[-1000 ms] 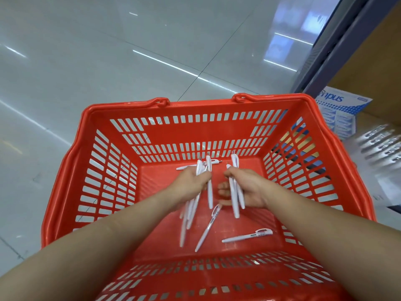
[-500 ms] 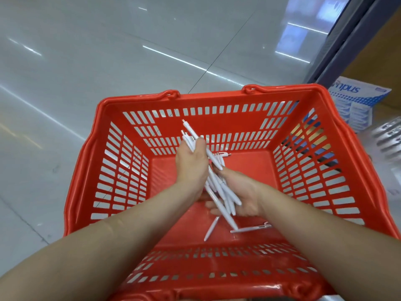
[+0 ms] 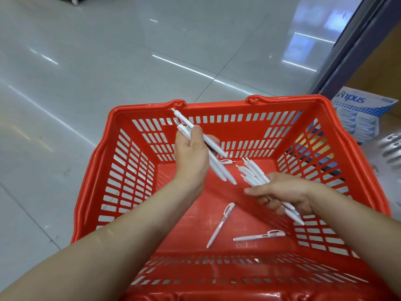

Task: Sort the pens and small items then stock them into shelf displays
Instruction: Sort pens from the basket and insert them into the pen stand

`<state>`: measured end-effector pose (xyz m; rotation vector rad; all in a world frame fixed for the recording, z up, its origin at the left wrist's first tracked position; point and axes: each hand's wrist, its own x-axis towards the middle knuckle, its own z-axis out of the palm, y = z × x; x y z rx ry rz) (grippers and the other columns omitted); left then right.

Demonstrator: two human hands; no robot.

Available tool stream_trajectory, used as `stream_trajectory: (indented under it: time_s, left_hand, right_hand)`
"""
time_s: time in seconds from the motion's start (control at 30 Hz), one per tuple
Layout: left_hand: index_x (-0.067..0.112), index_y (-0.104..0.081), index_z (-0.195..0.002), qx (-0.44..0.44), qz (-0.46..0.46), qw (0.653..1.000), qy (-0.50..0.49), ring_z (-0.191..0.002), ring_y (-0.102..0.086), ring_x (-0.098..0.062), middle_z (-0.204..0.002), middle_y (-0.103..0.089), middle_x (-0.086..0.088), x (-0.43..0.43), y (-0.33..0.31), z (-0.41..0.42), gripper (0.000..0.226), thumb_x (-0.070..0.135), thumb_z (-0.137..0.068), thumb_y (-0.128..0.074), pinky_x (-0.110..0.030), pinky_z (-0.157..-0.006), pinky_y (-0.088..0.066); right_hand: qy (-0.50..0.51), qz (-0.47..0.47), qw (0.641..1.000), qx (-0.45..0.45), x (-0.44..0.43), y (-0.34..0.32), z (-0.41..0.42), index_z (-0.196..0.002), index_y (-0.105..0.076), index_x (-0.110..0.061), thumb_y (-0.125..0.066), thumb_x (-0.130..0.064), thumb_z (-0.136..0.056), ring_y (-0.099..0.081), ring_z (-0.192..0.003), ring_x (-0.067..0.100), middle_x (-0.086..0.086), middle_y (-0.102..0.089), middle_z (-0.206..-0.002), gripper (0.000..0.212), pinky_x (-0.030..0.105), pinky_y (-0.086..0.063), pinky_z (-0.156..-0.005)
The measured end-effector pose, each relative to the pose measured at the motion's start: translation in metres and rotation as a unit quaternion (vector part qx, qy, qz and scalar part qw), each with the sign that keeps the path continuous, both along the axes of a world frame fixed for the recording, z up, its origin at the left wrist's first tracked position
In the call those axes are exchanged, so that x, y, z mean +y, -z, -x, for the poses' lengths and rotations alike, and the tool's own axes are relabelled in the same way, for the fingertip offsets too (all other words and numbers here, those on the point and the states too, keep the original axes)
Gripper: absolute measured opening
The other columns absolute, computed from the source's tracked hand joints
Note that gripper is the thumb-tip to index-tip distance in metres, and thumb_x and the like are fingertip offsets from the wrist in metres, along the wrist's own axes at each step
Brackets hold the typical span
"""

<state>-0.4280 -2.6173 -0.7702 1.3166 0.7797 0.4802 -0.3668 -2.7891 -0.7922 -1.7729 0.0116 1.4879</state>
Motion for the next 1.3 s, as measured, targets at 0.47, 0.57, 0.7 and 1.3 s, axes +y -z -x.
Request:
stream_trajectory:
  time_s: [0.47,0.57,0.7,1.3]
  left_hand:
    - [0.009,-0.060,-0.099,0.054,0.047,0.975,0.209,-0.071,-0.067,-0.022,-0.081,-0.069,-0.009,-0.044,-0.014,-0.011,0.026,0.030,-0.096,-0.046,-0.032,-0.060,-0.052]
    - [0.005,-0.064,-0.096,0.009,0.092,0.968,0.234,-0.073,-0.066,-0.021,-0.081,-0.069,-0.011,-0.045,-0.023,-0.015,0.023,0.022,-0.097,-0.047,-0.030,-0.064,-0.050]
    - [0.011,-0.061,-0.090,-0.029,0.111,0.971,0.212,-0.075,-0.061,-0.020,-0.081,-0.063,-0.008,-0.033,-0.042,-0.031,0.015,0.025,-0.093,-0.055,-0.035,-0.068,-0.046]
    - [0.007,-0.071,-0.071,-0.046,-0.161,0.936,0.310,-0.047,-0.053,-0.011,-0.056,-0.062,-0.006,-0.127,-0.147,-0.092,0.013,0.020,-0.075,-0.073,-0.018,-0.047,-0.048]
  right_hand:
    - [0.197,-0.268,0.938,0.097,0.019,-0.043,0.014,-0.087,-0.060,-0.003,-0.066,-0.041,-0.077,-0.052,-0.049,0.020,0.011,-0.054,-0.061,0.040,0.028,-0.045,-0.044]
    - [0.148,-0.267,0.949,0.084,0.009,-0.055,0.003,-0.090,-0.057,-0.009,-0.068,-0.027,-0.079,-0.046,-0.046,0.014,0.008,-0.049,-0.061,0.024,0.022,-0.040,-0.039]
    - [0.030,-0.215,0.976,-0.023,-0.013,-0.074,-0.019,-0.088,-0.054,-0.013,-0.068,-0.019,-0.085,-0.045,-0.046,0.013,0.006,-0.048,-0.060,0.015,0.020,-0.037,-0.039]
    - [-0.018,-0.139,0.971,-0.194,-0.207,-0.142,-0.072,-0.088,-0.060,-0.005,-0.082,-0.018,-0.072,-0.037,-0.043,0.013,0.007,-0.044,-0.059,0.030,0.020,-0.032,-0.041]
